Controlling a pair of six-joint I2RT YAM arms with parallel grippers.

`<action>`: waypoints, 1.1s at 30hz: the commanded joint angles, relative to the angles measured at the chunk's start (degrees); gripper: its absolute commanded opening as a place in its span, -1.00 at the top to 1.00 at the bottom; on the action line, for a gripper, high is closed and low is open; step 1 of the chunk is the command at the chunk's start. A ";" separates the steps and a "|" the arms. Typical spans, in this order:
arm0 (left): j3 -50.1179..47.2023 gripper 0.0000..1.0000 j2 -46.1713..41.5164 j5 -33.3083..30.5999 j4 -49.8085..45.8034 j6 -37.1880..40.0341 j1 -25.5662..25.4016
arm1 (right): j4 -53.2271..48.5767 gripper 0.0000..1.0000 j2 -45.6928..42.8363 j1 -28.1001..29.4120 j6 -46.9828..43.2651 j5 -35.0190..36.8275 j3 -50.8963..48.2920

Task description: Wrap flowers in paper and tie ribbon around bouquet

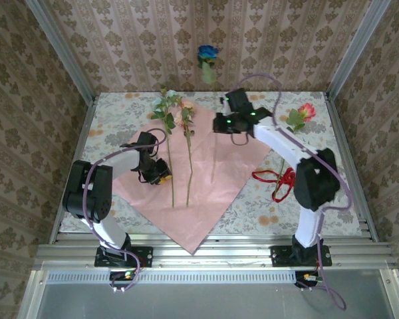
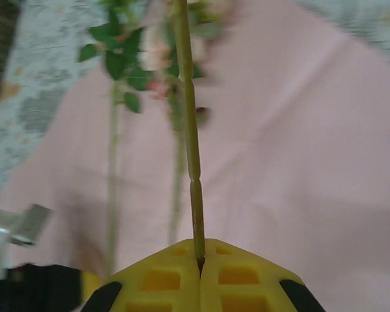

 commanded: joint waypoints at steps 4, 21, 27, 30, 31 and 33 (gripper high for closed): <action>-0.55 0.55 -0.31 0.36 -0.04 0.02 0.53 | 5.31 1.00 15.31 5.38 8.78 -4.38 13.65; 0.56 0.55 0.53 0.71 -0.29 0.42 1.03 | -8.45 -0.10 22.65 7.40 6.82 -2.45 22.61; 1.12 0.55 -0.02 0.67 -0.83 0.53 1.03 | -10.26 -0.12 8.50 -0.74 1.64 0.27 12.45; 0.87 0.55 -0.31 0.63 -0.92 0.55 1.02 | -11.46 -0.12 2.93 -8.27 -1.16 1.52 4.06; 0.75 0.55 -0.45 0.63 -0.92 0.50 1.03 | -12.11 -0.12 1.48 -11.23 -2.19 2.15 1.77; 0.43 0.55 -0.61 0.63 -0.92 0.45 1.02 | -13.53 -0.13 -0.32 -16.76 -4.20 3.19 -1.83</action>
